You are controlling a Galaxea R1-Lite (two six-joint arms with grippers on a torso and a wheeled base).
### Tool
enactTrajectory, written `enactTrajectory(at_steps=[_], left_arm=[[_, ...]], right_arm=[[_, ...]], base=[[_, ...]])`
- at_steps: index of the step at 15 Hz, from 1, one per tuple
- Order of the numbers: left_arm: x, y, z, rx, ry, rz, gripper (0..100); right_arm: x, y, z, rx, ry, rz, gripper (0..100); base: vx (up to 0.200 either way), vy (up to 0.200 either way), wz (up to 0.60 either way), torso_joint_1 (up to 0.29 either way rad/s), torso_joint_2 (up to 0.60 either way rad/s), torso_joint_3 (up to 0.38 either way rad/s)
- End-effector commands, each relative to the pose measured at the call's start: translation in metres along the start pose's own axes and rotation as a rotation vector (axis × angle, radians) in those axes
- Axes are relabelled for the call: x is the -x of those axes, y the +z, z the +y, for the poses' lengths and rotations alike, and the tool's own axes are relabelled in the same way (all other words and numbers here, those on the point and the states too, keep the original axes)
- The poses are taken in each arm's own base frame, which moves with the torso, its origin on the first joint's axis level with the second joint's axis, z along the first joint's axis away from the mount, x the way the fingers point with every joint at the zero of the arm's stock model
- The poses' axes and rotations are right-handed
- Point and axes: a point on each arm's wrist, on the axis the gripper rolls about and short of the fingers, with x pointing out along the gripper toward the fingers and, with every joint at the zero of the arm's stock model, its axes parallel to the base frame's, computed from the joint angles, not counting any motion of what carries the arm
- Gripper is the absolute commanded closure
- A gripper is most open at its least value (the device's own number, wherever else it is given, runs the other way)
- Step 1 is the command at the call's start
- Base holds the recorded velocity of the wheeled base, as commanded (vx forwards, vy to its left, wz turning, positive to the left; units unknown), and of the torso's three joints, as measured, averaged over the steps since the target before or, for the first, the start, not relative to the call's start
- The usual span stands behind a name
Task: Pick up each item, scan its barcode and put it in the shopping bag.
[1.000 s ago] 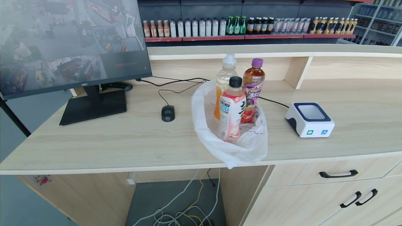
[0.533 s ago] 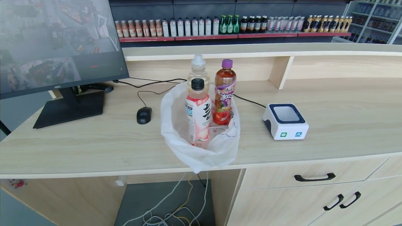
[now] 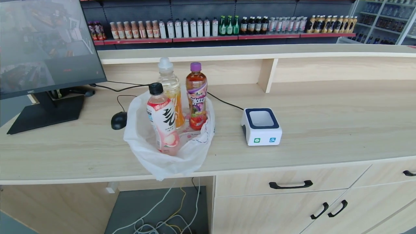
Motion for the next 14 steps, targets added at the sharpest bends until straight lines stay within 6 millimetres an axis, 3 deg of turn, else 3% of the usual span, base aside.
enactTrajectory(at_steps=[1,5,14], left_arm=[[0.0000,0.0000,0.0000,0.000,0.000,0.000,0],[0.0000,0.0000,0.0000,0.002,0.000,0.000,0],[0.0000,0.0001,0.0000,0.000,0.000,-0.001,0]], right_arm=[[-0.0004,0.0000,0.0000,-0.001,0.000,0.006,0],[-0.0004,-0.0002,-0.0001,-0.004,-0.001,0.008,0],[-0.0004,-0.0002,-0.0006,-0.036,-0.026,0.008,0]], base=[[0.000,-0.200,0.00,0.002,0.00,0.007],[0.000,-0.200,0.00,0.001,0.00,0.001],[0.000,0.000,0.00,0.000,0.00,0.000]])
